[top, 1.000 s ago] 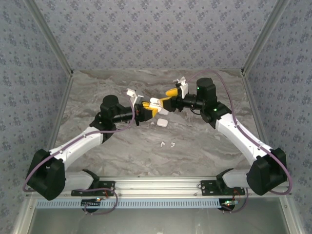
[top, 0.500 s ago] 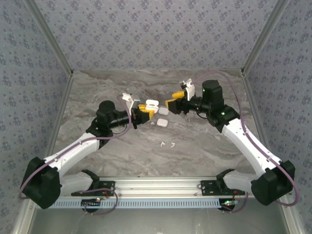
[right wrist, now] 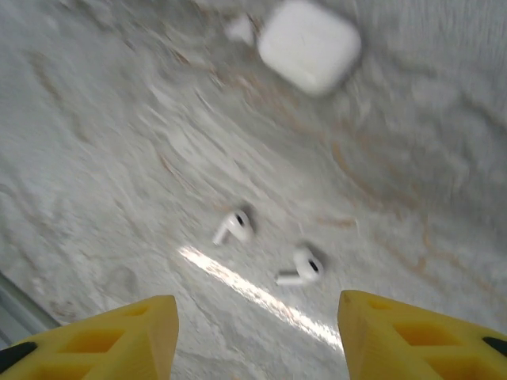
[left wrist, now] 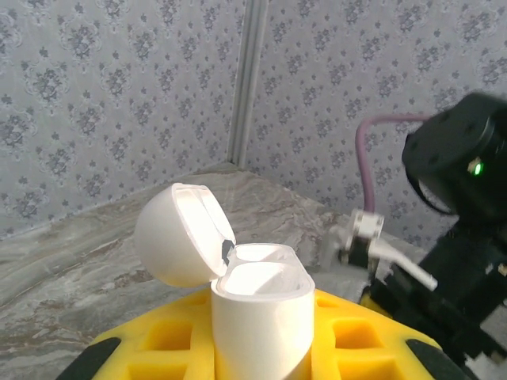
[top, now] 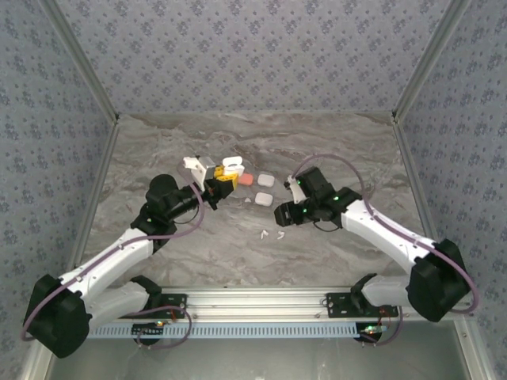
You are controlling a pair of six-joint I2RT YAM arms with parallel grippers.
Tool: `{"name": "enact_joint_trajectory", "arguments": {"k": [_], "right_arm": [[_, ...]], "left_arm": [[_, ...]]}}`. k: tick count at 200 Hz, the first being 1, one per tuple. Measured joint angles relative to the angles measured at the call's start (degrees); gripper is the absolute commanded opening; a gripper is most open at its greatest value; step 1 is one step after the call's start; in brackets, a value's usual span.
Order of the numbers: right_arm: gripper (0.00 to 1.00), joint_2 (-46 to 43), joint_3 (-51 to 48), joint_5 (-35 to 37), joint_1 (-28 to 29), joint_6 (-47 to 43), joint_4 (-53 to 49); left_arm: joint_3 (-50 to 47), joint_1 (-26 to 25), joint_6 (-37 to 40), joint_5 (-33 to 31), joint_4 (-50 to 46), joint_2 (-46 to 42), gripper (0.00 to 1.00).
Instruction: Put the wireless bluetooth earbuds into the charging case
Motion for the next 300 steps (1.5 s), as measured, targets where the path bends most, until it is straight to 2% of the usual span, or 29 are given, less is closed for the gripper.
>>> {"name": "enact_joint_trajectory", "arguments": {"k": [52,103,199,300], "right_arm": [[0.46,9.75,-0.52,3.48,4.20,4.72,-0.28],[0.40,16.13,-0.42,5.01,5.07,6.40,0.22],[0.36,19.06,1.31,7.28,5.95,6.40,2.14],[0.24,20.83,2.10,8.81,6.95,5.86,2.36]], "left_arm": [[-0.04,0.00,0.39,-0.94,-0.04,0.00,0.08],[-0.04,0.00,0.42,-1.09,-0.98,-0.11,0.07],[-0.04,0.00,0.42,-1.40,-1.79,-0.13,0.07],[-0.04,0.00,0.42,-1.79,-2.86,-0.04,0.07]]}}
